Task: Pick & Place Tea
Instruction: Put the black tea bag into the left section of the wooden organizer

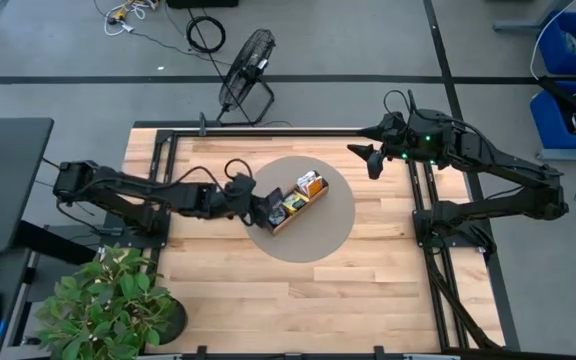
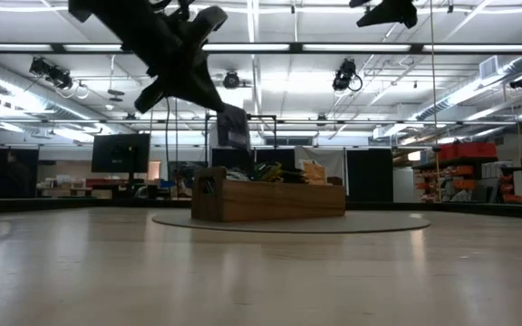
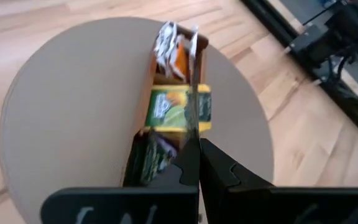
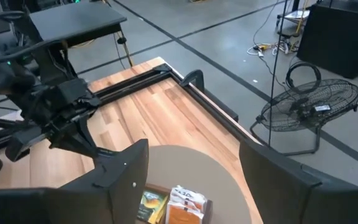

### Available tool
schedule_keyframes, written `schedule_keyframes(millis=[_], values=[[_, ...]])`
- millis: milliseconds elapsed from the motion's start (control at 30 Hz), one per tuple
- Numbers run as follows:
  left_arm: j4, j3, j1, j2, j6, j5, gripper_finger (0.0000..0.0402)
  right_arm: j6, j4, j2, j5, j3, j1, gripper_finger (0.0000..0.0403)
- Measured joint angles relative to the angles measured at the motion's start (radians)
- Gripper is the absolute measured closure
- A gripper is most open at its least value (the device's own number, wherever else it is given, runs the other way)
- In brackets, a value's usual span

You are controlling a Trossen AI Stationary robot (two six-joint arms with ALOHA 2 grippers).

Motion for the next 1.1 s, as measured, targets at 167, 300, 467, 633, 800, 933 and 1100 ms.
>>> schedule_keyframes(millis=[167, 300, 467, 633, 800, 933, 1100], values=[[0.105, -0.081, -0.013, 0.0, -0.029, -0.016, 0.0401, -0.008, -0.015, 0.0, 0.0, 0.0, 0.0, 0.0142], [0.176, -0.131, -0.011, 0.0, -0.057, -0.017, 0.0401, -0.008, -0.018, 0.0, 0.001, 0.0, 0.0, 0.0142], [0.18, -0.154, -0.012, 0.0, -0.055, -0.016, 0.0401, -0.008, -0.018, 0.0, 0.001, 0.0, -0.01, 0.0142], [0.197, -0.154, -0.005, 0.041, -0.008, 0.016, 0.0401, -0.013, -0.019, 0.0, 0.0, 0.0, -0.03, 0.0142], [0.26, -0.155, -0.004, 0.105, -0.025, 0.045, 0.0401, -0.013, -0.022, 0.001, -0.021, 0.0, -0.041, 0.0142], [0.275, -0.154, -0.002, 0.122, -0.029, 0.044, 0.04, -0.008, -0.028, 0.001, -0.025, 0.0, -0.041, 0.0142], [0.265, -0.153, -0.002, 0.166, -0.023, 0.046, 0.04, -0.015, -0.028, 0.001, -0.024, 0.0, -0.041, 0.0142]])
